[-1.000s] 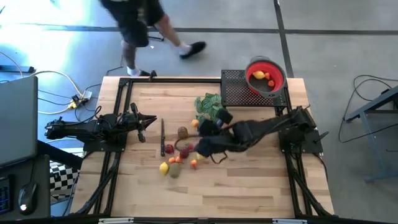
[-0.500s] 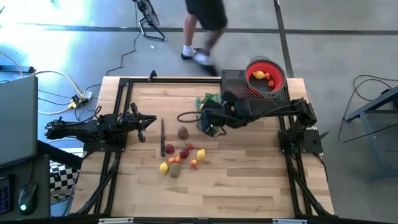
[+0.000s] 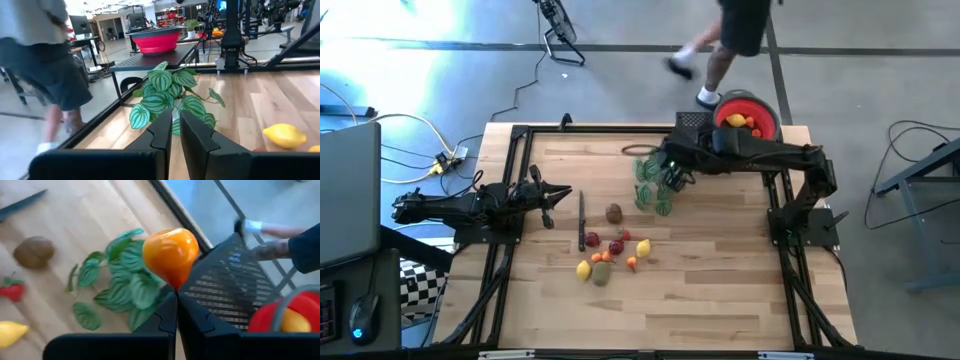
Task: Pick & Place Fruit
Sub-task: Put the orange pear into the red colander
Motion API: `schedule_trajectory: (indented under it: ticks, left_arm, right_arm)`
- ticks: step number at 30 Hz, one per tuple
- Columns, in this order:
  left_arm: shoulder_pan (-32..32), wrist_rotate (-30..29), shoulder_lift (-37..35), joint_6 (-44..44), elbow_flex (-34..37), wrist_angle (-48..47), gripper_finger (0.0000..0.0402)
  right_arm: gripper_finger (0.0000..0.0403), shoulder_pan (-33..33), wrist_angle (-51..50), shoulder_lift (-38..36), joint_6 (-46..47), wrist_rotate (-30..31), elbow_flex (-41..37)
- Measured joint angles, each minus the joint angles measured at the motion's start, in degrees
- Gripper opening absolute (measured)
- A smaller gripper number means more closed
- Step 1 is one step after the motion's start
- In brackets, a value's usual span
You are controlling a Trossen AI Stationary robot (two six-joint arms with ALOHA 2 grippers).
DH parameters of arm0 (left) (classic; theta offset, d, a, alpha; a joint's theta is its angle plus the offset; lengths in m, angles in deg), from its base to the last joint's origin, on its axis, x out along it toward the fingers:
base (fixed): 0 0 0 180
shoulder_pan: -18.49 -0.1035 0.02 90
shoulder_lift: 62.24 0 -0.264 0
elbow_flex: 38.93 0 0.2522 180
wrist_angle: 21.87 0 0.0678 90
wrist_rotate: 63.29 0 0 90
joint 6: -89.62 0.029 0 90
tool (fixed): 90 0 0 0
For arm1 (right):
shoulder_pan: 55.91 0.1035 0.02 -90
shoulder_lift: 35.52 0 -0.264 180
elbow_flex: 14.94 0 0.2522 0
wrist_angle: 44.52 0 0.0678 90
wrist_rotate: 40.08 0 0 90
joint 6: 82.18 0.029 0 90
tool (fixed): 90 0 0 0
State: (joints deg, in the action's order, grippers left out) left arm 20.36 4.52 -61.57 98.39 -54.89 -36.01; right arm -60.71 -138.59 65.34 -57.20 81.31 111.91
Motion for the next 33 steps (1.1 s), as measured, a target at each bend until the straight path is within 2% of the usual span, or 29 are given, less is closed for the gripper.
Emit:
schedule_trajectory:
  ticks: [5, 15, 23, 33]
  left_arm:
    - [0.02, -0.55, 0.00, 3.17, 0.02, 0.23, 0.0033]
    - [0.00, -2.82, 0.00, 3.44, 0.07, 0.36, 0.0033]
    - [0.00, -2.91, 0.00, 3.43, 0.07, 0.39, 0.0033]
    - [0.00, -2.97, 0.00, 3.42, 0.04, 0.39, 0.0033]
  right_arm:
    - [0.0003, -3.39, -1.39, -1.45, -2.04, -0.09, -0.01]
    - [0.0003, -10.90, -9.65, -2.30, -2.79, -0.18, 0.00]
    - [0.0003, -16.80, -9.68, -2.30, -5.57, -3.20, 0.00]
    - [0.0003, -24.96, -9.71, -2.30, -5.02, -3.45, 0.00]
